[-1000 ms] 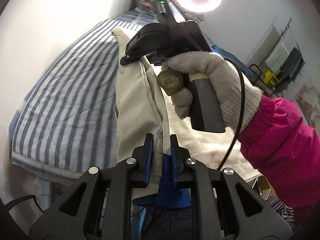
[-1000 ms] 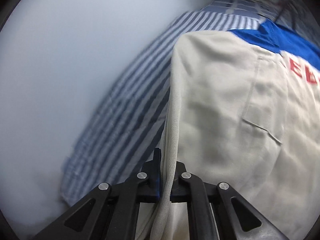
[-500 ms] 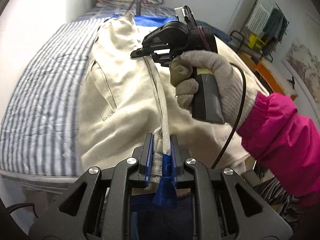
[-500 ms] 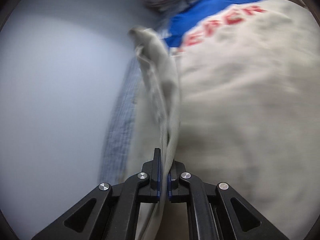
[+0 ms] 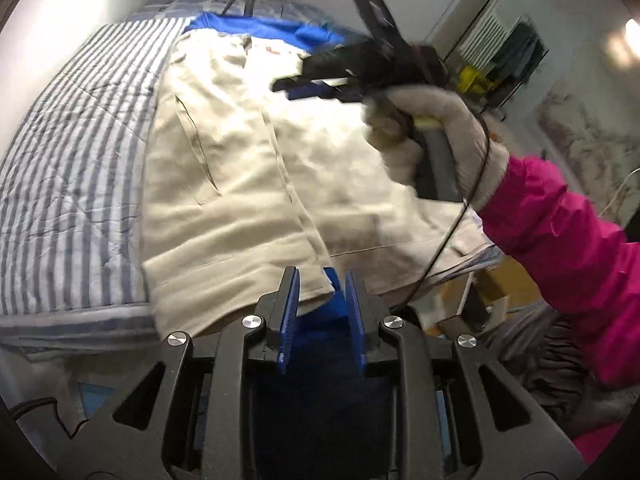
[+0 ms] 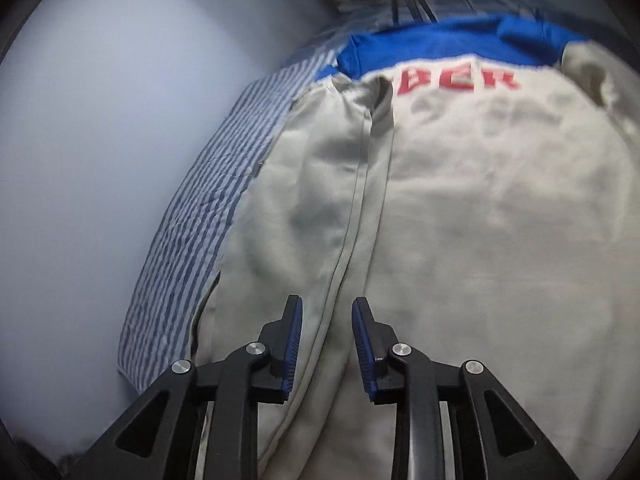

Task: Fold large clothes
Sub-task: 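Smooth the folded panel flat and open both tools, lifting away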

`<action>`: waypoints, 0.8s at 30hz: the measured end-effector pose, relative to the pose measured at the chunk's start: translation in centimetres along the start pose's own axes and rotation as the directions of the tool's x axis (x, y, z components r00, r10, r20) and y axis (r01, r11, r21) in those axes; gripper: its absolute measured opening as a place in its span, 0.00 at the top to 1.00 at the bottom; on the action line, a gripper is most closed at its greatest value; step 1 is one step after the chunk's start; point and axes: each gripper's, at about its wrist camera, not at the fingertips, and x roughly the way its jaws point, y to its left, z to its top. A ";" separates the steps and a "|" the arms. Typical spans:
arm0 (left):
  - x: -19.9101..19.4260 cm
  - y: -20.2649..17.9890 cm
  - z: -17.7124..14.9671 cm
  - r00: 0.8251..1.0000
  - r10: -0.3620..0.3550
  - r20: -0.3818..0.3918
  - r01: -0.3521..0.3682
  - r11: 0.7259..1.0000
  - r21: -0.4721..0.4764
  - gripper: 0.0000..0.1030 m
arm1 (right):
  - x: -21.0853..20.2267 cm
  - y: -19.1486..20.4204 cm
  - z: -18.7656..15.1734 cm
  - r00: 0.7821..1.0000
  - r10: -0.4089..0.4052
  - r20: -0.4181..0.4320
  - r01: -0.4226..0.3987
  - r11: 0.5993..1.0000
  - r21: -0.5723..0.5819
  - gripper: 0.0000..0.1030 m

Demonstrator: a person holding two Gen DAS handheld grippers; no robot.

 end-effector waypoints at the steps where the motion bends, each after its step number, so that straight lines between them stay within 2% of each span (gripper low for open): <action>1: -0.9 0.3 0.0 1.000 0.002 0.020 -0.001 1.000 -0.006 0.78 | -0.7 -0.2 -0.1 1.000 0.000 0.004 0.000 1.000 -0.018 0.73; 4: -2.5 2.4 0.9 0.995 0.072 0.072 -0.069 0.996 -0.049 0.78 | -4.0 0.6 -1.5 1.000 -0.007 0.018 0.008 0.998 -0.058 0.73; 6: -2.3 3.8 1.5 0.994 0.083 0.072 -0.076 0.992 -0.099 0.78 | -6.0 1.3 -2.6 1.000 -0.012 0.026 0.014 0.997 -0.070 0.73; 8: -1.1 4.8 2.2 0.995 0.091 0.045 -0.085 0.990 -0.110 0.78 | -7.3 2.3 -3.6 0.999 -0.011 0.039 0.014 0.996 -0.084 0.73; 11: 1.7 4.4 2.2 0.994 0.105 -0.036 -0.107 0.994 -0.031 0.78 | -10.1 3.1 -5.4 0.997 -0.022 0.072 0.029 0.995 -0.091 0.70; 15: 5.7 5.2 -0.2 0.982 0.113 -0.152 -0.120 0.992 -0.037 0.78 | -13.4 2.6 -7.5 0.992 -0.044 0.122 0.055 0.995 -0.086 0.67; 16: 6.5 5.1 -1.0 0.980 0.121 -0.159 -0.126 0.992 -0.022 0.78 | -13.9 2.3 -7.9 0.990 -0.052 0.132 0.064 0.994 -0.086 0.67; 17: 6.4 4.5 -1.4 0.983 0.140 -0.122 -0.140 0.990 0.011 0.78 | -14.3 1.9 -8.3 0.988 -0.063 0.141 0.076 0.994 -0.083 0.67; 19: 6.3 3.3 -1.4 0.977 0.179 -0.119 -0.169 0.982 0.087 0.78 | -14.6 1.3 -8.8 0.987 -0.075 0.143 0.087 0.993 -0.082 0.67; 22: 5.2 2.8 -0.9 0.982 0.158 -0.108 -0.152 0.987 0.057 0.78 | -14.7 0.3 -9.0 0.987 -0.085 0.139 0.096 0.993 -0.069 0.67; 24: 3.8 2.1 -0.1 0.986 0.154 -0.062 -0.150 0.987 0.056 0.78 | -15.1 -0.1 -9.0 0.985 -0.093 0.146 0.104 0.992 -0.069 0.67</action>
